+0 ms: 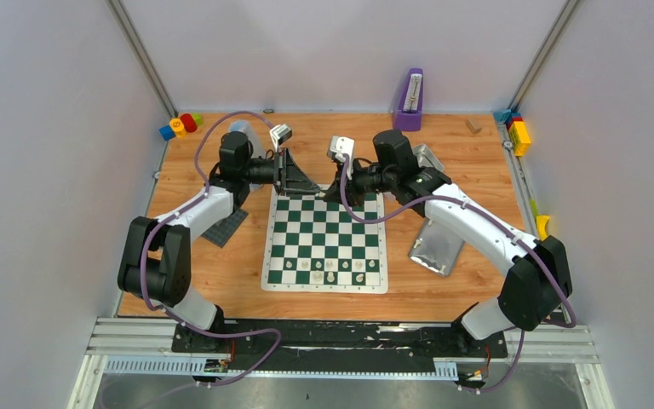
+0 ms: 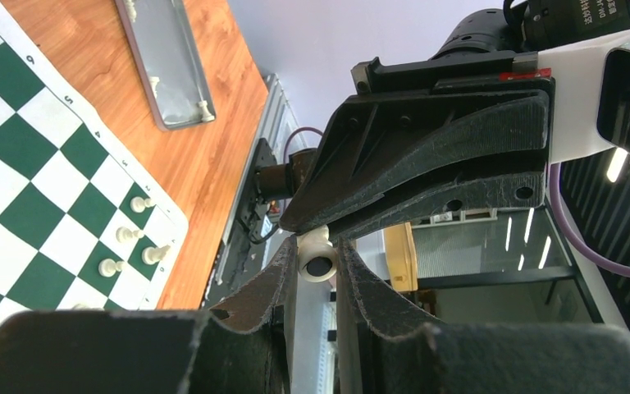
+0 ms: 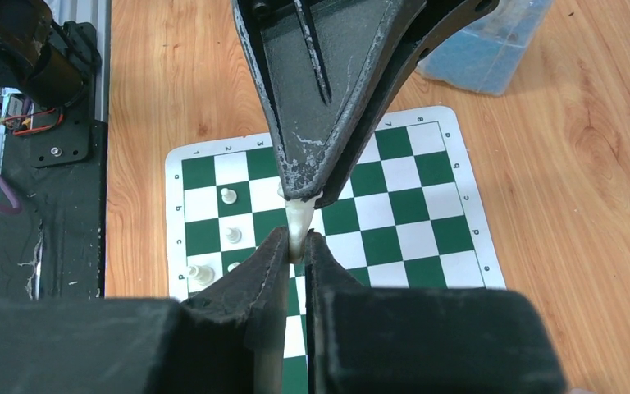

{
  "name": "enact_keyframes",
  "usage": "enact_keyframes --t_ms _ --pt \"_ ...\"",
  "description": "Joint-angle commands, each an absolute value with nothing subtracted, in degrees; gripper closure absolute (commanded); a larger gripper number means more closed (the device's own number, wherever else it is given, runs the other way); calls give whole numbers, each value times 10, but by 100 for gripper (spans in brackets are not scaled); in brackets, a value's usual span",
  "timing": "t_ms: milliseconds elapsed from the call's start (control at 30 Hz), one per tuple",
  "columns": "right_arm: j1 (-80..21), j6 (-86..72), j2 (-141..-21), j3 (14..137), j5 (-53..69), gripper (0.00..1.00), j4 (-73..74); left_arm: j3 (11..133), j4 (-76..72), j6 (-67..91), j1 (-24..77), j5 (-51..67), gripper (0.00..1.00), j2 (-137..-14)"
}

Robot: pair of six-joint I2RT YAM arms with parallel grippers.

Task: Set up the chess pieces on the board
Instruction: Place the chess piece on the chessboard.

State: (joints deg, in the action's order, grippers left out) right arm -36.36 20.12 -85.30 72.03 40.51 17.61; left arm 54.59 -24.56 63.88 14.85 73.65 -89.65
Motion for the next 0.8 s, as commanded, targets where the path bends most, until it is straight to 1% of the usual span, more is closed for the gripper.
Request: enact_keyframes --t_ms 0,100,200,267,300,333,400,433,467,500,533,600,700,767 --pt "-366 221 -831 739 414 94 194 562 -235 610 147 747 95 -893" --pt "-366 229 -822 741 415 100 209 567 -198 584 147 742 86 -892" --pt "-366 235 -815 741 419 100 221 573 -167 552 147 736 80 -891" --pt "-366 237 -812 741 424 100 227 576 -156 543 147 733 75 -892" --pt "-366 238 -812 740 426 100 229 577 -152 539 147 732 70 -893" --pt "-366 239 -811 739 429 100 232 578 -150 537 147 731 68 -894" --pt "-366 245 -809 736 433 100 241 580 -140 523 146 729 58 -892" --pt "-366 248 -808 733 433 100 248 583 -126 501 146 726 56 -888" --pt "-367 252 -806 729 432 100 255 585 -112 485 144 718 51 -884" --pt "-367 257 -803 726 430 100 264 592 -72 440 142 711 49 -875" --pt "-367 261 -802 723 426 100 274 596 -47 417 137 693 44 -869" --pt "-369 270 -801 718 415 100 295 614 47 347 128 666 37 -853" --pt "-386 296 -819 735 380 100 350 632 115 277 106 639 30 -829" --pt "-406 313 -844 758 347 100 392 658 187 217 91 616 25 -819"
